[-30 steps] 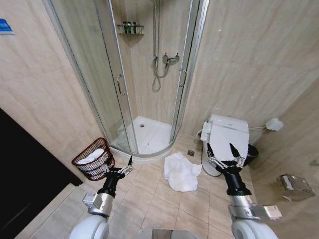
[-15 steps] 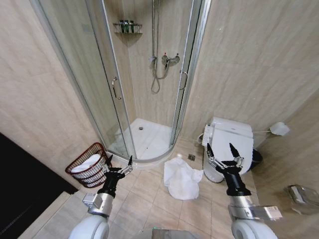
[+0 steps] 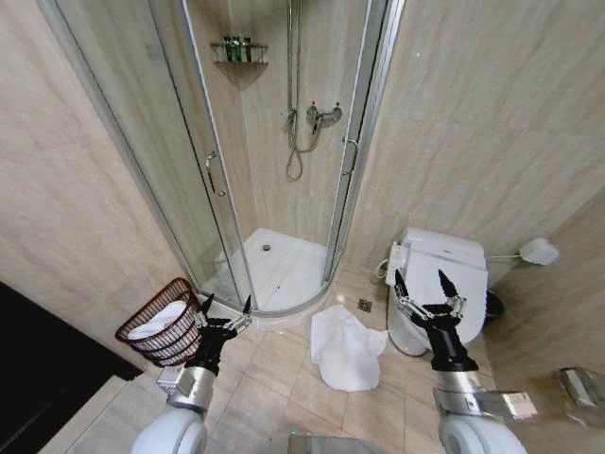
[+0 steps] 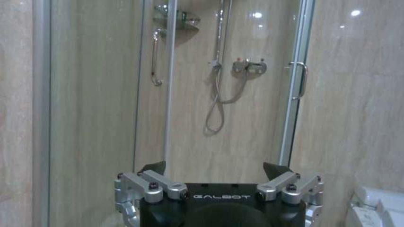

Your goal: Discard the used towel into the hamper.

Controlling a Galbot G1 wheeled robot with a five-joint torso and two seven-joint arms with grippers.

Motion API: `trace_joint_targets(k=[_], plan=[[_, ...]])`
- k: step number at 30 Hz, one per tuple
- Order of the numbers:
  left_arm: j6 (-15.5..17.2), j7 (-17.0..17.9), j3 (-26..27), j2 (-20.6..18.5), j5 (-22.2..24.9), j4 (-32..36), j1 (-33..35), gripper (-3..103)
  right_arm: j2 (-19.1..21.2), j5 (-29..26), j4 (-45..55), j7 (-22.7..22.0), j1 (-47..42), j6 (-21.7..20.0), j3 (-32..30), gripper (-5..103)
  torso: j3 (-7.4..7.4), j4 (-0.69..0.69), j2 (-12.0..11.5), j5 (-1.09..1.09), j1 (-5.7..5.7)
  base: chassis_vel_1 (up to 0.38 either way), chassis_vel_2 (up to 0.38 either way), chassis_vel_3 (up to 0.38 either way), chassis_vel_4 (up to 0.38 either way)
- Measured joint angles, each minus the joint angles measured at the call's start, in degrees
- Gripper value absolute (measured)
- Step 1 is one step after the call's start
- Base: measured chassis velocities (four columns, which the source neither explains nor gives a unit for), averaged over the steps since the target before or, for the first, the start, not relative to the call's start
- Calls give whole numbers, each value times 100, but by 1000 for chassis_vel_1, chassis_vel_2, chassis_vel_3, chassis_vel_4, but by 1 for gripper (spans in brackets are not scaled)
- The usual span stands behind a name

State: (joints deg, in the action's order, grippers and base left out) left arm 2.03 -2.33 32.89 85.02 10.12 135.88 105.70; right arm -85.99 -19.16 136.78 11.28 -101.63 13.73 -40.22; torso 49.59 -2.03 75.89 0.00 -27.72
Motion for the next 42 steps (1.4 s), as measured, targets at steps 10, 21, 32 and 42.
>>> trace_joint_targets(k=[10,21,32,42], plan=[[0,0,0,0,0,0,0,100,-16,54,1,-97,4,29,12,100,0,0,0,0,-1,-27,-33,-42,-36],[0,0,0,0,0,0,0,100,-16,69,-5,-104,-18,80,-4,100,0,0,0,0,-2,-77,-82,-82,-91],[0,0,0,0,0,0,0,100,-20,176,-76,-200,1,213,-5,100,1,0,-1,0,-2,-90,-93,-63,-69],[0,0,0,0,0,0,0,100,-10,333,-100,-558,8,237,5,100,-116,2,-220,0,100,0,0,0,0]])
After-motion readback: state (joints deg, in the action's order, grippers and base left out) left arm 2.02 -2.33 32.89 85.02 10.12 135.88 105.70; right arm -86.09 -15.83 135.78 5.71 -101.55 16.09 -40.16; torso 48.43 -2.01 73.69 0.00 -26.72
